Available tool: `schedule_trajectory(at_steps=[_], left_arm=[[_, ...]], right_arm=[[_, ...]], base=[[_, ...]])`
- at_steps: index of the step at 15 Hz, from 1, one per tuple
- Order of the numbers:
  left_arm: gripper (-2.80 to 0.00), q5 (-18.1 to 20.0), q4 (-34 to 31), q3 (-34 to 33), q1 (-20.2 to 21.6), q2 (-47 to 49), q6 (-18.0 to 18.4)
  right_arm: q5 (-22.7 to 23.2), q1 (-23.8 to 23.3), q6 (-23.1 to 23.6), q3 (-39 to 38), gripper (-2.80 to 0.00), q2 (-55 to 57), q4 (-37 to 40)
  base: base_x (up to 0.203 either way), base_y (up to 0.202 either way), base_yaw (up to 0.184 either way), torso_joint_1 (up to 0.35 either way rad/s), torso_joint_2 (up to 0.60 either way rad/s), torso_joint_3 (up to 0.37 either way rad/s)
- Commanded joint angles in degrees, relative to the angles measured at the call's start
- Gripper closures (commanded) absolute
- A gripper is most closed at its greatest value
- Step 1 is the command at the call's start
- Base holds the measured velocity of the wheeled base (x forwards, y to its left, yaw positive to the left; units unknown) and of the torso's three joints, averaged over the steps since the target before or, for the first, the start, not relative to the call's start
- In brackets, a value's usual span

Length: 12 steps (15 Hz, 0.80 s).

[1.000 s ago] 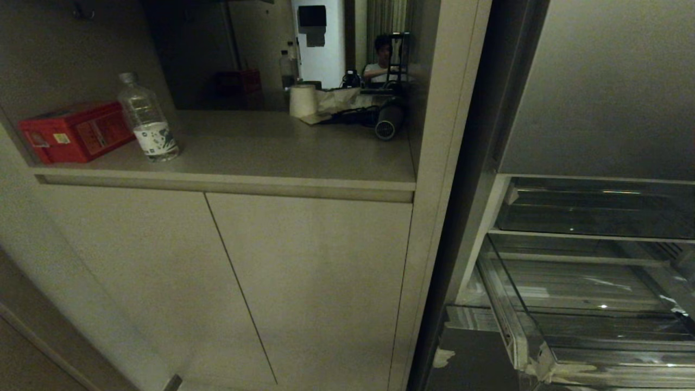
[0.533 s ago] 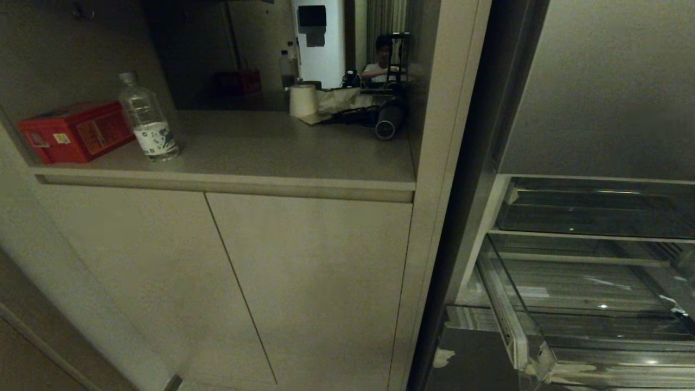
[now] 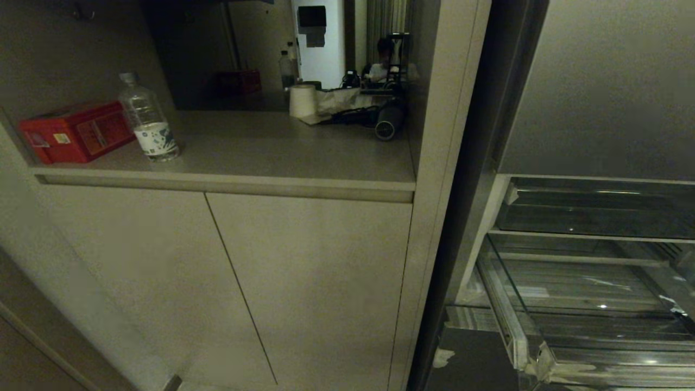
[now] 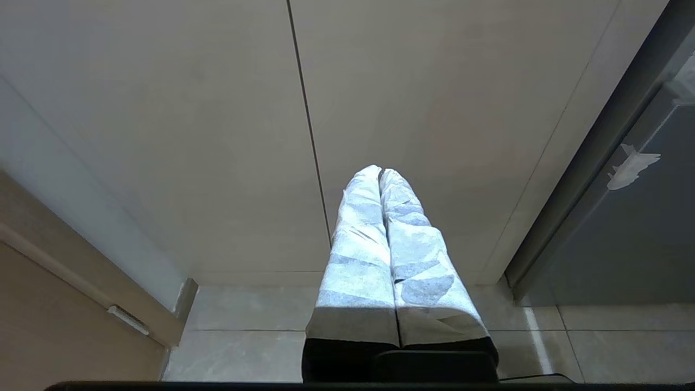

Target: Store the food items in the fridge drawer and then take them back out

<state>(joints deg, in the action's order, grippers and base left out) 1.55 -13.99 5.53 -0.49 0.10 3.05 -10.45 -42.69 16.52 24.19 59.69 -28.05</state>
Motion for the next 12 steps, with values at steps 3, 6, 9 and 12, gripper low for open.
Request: schedule_trajectory(at_steps=[3,6,9,12], left_arm=[[0.00,0.03,-0.07,0.00,-0.04,0.08,0.03],[0.00,0.02,-0.07,0.00,0.04,0.08,0.03],[0.00,-0.06,-0.07,0.00,0.04,0.08,0.03],[0.00,0.03,-0.07,0.00,-0.04,0.08,0.03]], right_arm=[[0.16,-1.02,2.86,-8.39,0.00,-7.94,-10.40],[0.16,-1.52,2.92,-10.26,0.00,-10.57,-12.39],[0.16,-1.72,2.92,-10.14,0.00,-13.88,-12.46],[0.25,-3.27,2.90,-10.22,0.00,-16.01,-12.46]], base=[[0.000,0.000,0.000,0.000,0.00,0.000],[0.000,0.000,0.000,0.000,0.00,0.000],[0.000,0.000,0.000,0.000,0.00,0.000],[-0.002,0.004,-0.069,0.001,0.00,0.000]])
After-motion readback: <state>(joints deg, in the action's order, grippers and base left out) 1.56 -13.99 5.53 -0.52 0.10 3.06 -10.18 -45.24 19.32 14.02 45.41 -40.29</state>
